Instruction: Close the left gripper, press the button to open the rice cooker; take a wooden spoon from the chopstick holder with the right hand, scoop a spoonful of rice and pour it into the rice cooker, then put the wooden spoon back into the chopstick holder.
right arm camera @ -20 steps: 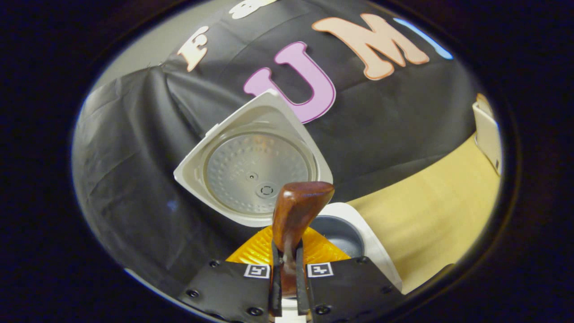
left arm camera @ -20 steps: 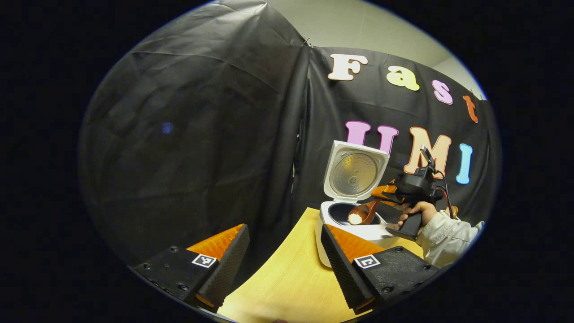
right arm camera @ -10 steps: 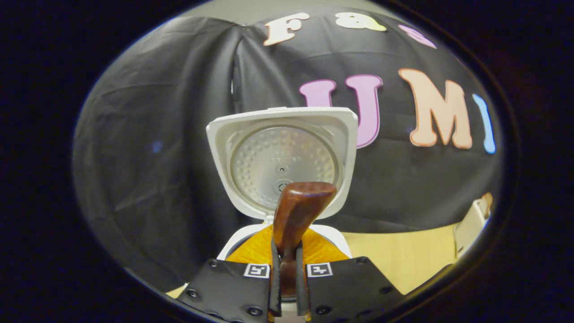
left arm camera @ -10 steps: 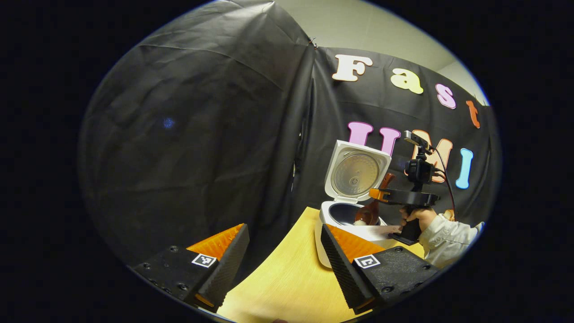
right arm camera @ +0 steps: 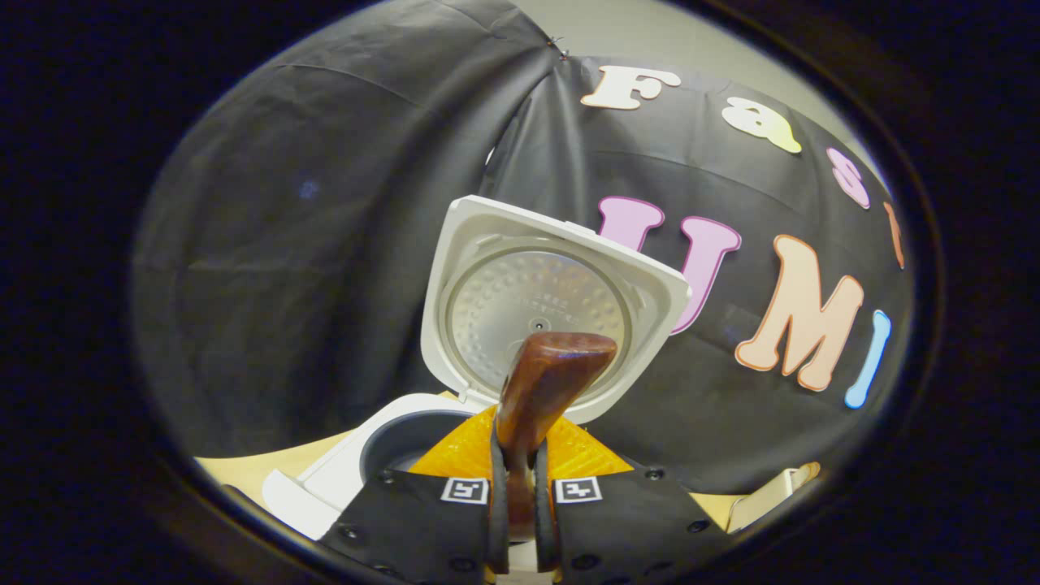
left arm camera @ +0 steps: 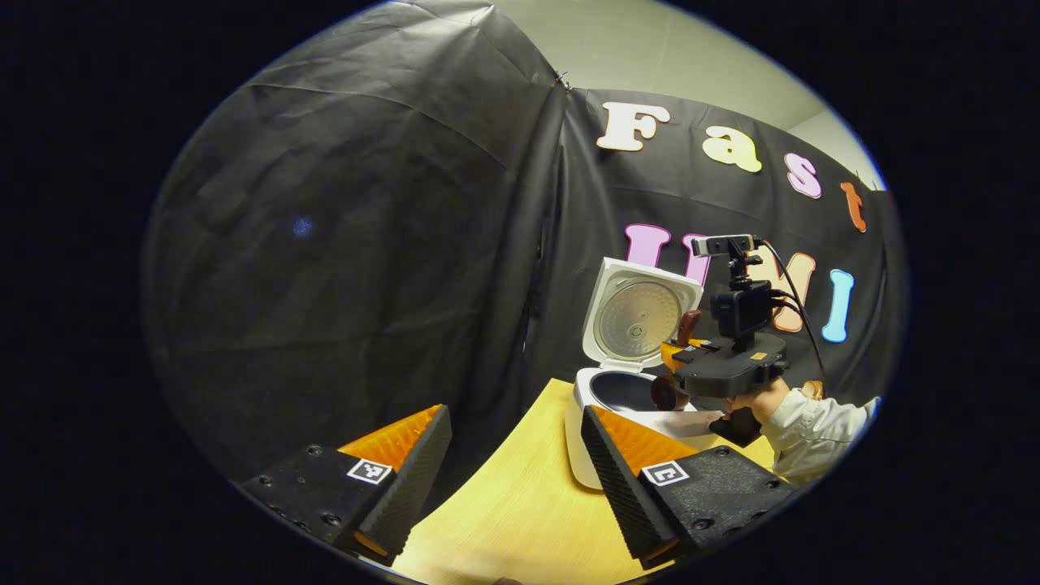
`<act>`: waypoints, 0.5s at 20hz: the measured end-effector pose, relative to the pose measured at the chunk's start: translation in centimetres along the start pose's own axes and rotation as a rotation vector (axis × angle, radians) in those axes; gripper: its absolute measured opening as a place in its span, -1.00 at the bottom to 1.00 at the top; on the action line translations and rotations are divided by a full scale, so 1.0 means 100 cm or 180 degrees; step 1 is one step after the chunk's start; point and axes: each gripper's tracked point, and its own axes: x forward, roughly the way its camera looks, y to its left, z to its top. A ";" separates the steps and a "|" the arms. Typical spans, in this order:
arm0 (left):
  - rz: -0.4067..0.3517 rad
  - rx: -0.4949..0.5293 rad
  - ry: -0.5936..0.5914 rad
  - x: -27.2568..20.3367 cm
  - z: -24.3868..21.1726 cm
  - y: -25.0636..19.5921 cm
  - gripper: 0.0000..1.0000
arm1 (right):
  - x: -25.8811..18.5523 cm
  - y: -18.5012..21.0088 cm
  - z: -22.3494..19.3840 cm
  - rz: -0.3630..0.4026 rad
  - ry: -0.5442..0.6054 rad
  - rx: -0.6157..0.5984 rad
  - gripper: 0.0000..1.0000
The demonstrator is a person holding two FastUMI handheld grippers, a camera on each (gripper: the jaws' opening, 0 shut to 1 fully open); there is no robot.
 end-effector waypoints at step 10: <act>-0.0208 -0.0021 -0.0064 -0.003 0.006 -0.036 0.86 | -0.053 -0.042 0.042 0.0160 -0.0017 0.0665 -0.71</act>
